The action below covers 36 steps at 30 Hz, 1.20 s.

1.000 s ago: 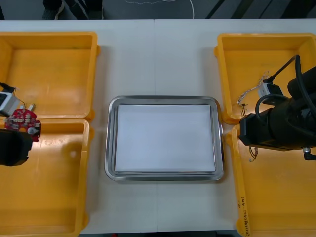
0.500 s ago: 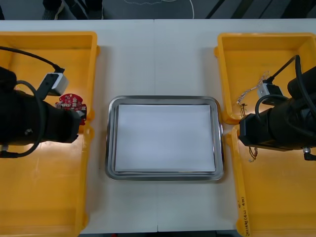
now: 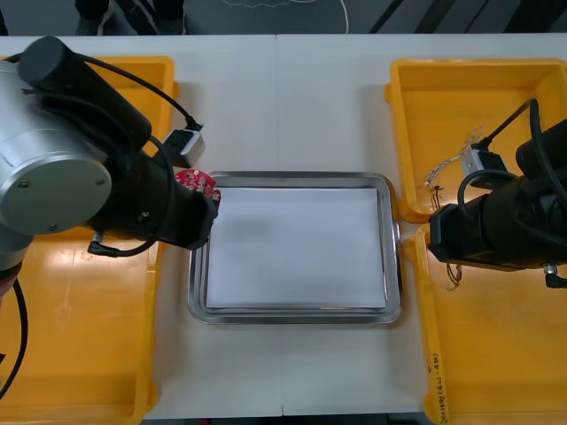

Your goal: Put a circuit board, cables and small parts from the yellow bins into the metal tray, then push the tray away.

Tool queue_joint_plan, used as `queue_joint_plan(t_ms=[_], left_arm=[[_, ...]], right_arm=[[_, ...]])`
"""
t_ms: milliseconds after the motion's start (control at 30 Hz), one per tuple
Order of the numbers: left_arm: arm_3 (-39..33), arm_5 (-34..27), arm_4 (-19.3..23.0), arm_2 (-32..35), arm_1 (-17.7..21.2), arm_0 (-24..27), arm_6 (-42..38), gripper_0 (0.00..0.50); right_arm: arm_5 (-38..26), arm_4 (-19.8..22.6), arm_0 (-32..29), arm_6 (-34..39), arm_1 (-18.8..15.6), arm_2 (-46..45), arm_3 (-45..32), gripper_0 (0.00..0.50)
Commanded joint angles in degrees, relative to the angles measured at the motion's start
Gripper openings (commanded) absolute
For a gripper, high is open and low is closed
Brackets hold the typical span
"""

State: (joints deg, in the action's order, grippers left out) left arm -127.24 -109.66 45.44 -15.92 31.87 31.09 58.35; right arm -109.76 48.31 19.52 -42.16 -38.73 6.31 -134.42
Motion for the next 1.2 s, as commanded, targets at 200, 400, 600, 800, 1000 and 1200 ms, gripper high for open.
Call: queue_joint_plan(t_ms=[200, 400, 600, 800, 1000, 1200], left_arm=[[0.7, -0.3, -1.3, -6.6, -1.0, 4.9, -10.4, 0.0], [2.5, -0.3, -5.2, -11.3, -3.0, 4.9, -10.8, 0.0], [3.5, -0.3, -6.9, -14.1, -5.2, 4.9, -11.2, 0.0], [6.2, -0.3, -7.8, -17.3, -6.6, 4.9, -11.8, 0.0], [9.2, -0.3, -9.2, -19.6, -7.9, 4.9, -12.4, 0.0], [10.7, -0.3, -10.1, -21.8, -8.9, 4.9, -12.4, 0.0]], right_arm=[[-0.2, 0.5, 0.9, 0.1, -0.4, 0.3, -0.6, 0.0], [-0.2, 0.5, 0.8, 0.0, -0.4, 0.3, -0.6, 0.0], [-0.2, 0.6, 0.8, 0.0, -0.4, 0.4, -0.6, 0.0], [-0.2, 0.7, 0.9, 0.1, -0.4, 0.4, -0.6, 0.0], [-0.2, 0.8, 0.8, 0.2, -0.4, 0.4, -0.6, 0.0], [-0.2, 0.8, 0.8, 0.3, -0.4, 0.4, -0.6, 0.0]])
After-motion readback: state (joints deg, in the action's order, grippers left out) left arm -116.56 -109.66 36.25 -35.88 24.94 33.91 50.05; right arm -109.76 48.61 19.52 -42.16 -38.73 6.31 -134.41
